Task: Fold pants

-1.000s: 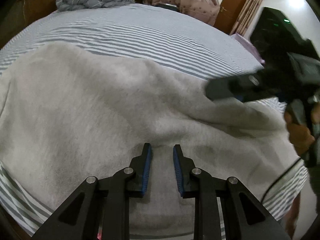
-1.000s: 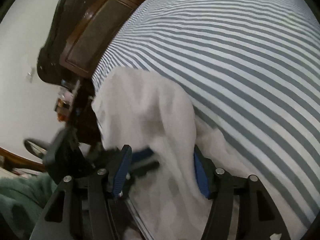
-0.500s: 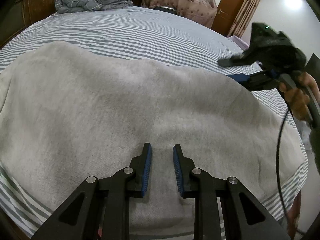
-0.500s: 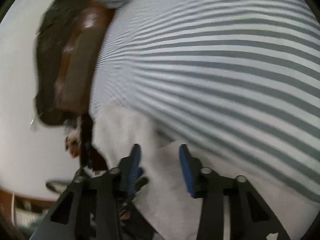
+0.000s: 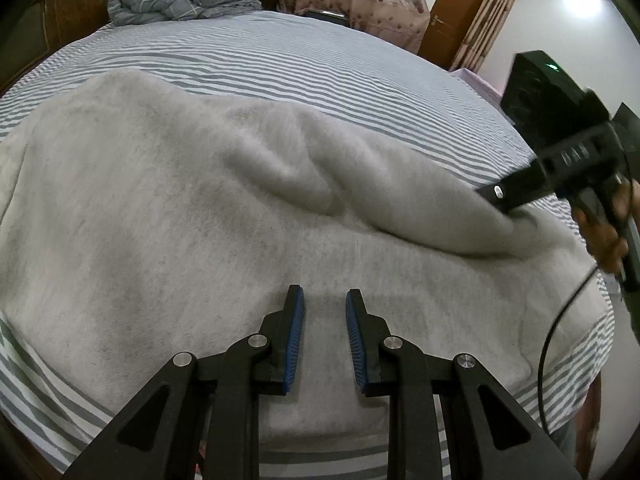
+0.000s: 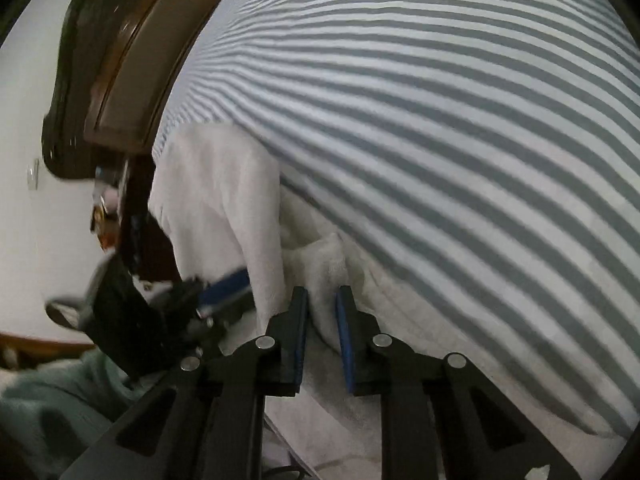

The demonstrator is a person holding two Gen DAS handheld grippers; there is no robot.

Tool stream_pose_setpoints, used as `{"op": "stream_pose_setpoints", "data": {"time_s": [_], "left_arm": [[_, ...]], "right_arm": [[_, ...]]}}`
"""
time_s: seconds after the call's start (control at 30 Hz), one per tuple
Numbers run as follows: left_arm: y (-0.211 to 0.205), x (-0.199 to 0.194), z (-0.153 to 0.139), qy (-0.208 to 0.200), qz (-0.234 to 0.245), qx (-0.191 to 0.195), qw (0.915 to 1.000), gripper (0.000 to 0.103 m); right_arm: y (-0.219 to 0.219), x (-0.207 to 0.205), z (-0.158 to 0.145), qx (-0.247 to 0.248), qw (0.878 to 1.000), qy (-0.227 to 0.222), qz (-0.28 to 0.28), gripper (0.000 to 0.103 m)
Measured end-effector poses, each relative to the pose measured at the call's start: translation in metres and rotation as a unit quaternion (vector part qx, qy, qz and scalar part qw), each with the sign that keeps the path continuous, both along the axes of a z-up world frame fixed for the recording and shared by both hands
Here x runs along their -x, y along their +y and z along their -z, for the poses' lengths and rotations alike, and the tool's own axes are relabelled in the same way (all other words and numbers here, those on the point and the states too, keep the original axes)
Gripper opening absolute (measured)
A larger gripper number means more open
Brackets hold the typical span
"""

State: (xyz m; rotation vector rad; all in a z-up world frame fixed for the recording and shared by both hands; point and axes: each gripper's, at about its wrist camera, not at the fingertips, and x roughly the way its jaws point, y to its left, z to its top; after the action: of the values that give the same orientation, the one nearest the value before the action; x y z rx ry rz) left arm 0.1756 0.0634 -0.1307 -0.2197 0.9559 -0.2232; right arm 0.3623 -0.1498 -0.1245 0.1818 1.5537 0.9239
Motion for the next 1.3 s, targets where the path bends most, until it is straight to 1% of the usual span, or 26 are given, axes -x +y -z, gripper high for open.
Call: {"op": "stream_pose_setpoints", "data": {"time_s": [0.17, 0.2, 0.27, 0.37, 0.47, 0.53, 0.63, 0.7, 0.73, 0.77, 0.83, 0.9, 0.93, 0.97, 1.0, 1.07, 1.13, 1.17, 1.27, 1.3], "left_arm": [[-0.002, -0.003, 0.001, -0.001, 0.000, -0.002, 1.0000, 0.025], [-0.003, -0.004, 0.001, -0.002, 0.000, -0.002, 1.0000, 0.025], [-0.004, -0.003, 0.003, -0.005, 0.001, -0.005, 1.0000, 0.025], [-0.008, -0.001, 0.004, -0.010, 0.002, -0.013, 0.9999, 0.025], [-0.011, -0.001, 0.006, -0.010, 0.001, -0.013, 0.9999, 0.025], [-0.012, 0.000, 0.006, -0.011, 0.002, -0.013, 0.9998, 0.025], [-0.013, 0.002, 0.007, -0.014, 0.003, -0.013, 0.9998, 0.025], [-0.014, 0.003, 0.008, -0.014, 0.004, -0.013, 0.9998, 0.025], [-0.013, 0.004, 0.008, -0.014, 0.004, -0.012, 0.9998, 0.025], [-0.012, 0.005, 0.008, -0.014, 0.004, -0.011, 0.9998, 0.025], [-0.011, 0.005, 0.008, -0.014, 0.004, -0.009, 0.9999, 0.025], [-0.009, 0.005, 0.008, -0.015, 0.005, -0.011, 0.9998, 0.025], [-0.009, 0.004, 0.008, -0.015, 0.005, -0.012, 0.9998, 0.025], [-0.010, 0.005, 0.008, -0.016, 0.005, -0.013, 0.9998, 0.025], [-0.011, 0.005, 0.008, -0.016, 0.005, -0.013, 0.9998, 0.025], [-0.012, 0.005, 0.007, -0.015, 0.004, -0.015, 0.9998, 0.025], [-0.014, 0.006, 0.007, -0.015, 0.004, -0.017, 0.9997, 0.025], [-0.016, 0.006, 0.007, -0.015, 0.005, -0.020, 0.9997, 0.025], [-0.022, 0.008, 0.005, -0.017, 0.001, -0.026, 0.9995, 0.025], [-0.023, 0.009, 0.004, -0.017, -0.001, -0.026, 0.9995, 0.025]], "right_arm": [[0.008, 0.006, -0.001, -0.002, 1.000, -0.023, -0.014, 0.018], [0.010, 0.009, -0.004, -0.001, 0.999, -0.037, -0.018, 0.019], [0.009, 0.009, -0.006, 0.001, 0.999, -0.050, -0.021, 0.020], [0.007, 0.002, -0.001, -0.020, 0.999, -0.042, 0.003, 0.025], [0.010, -0.009, 0.005, -0.030, 0.999, -0.036, 0.025, 0.029], [0.013, -0.013, 0.008, -0.036, 0.999, -0.024, 0.027, 0.031], [0.012, -0.018, 0.005, -0.027, 0.999, -0.034, 0.021, 0.033], [0.011, -0.027, 0.007, -0.013, 0.999, -0.021, 0.020, 0.034], [0.009, -0.031, 0.008, -0.009, 1.000, -0.021, 0.016, 0.038], [0.008, -0.033, 0.011, -0.010, 1.000, -0.010, 0.010, 0.040], [0.010, -0.034, 0.020, -0.027, 0.999, 0.040, -0.010, 0.041], [0.011, -0.030, 0.021, -0.032, 0.999, 0.038, -0.019, 0.039], [0.012, -0.028, 0.020, -0.038, 0.998, 0.039, -0.022, 0.026], [0.012, -0.025, 0.019, -0.049, 0.998, 0.044, -0.020, 0.025], [0.011, -0.022, 0.015, -0.046, 0.998, 0.028, -0.017, 0.023], [0.009, -0.014, 0.008, -0.039, 0.999, -0.001, -0.009, 0.015], [0.002, -0.008, -0.002, -0.049, 0.998, -0.018, 0.019, 0.010], [-0.002, -0.005, -0.010, -0.064, 0.997, -0.028, 0.037, 0.009], [-0.021, -0.004, -0.035, -0.110, 0.988, -0.056, 0.091, 0.008], [-0.029, -0.007, -0.043, -0.132, 0.982, -0.065, 0.114, 0.008]]}}
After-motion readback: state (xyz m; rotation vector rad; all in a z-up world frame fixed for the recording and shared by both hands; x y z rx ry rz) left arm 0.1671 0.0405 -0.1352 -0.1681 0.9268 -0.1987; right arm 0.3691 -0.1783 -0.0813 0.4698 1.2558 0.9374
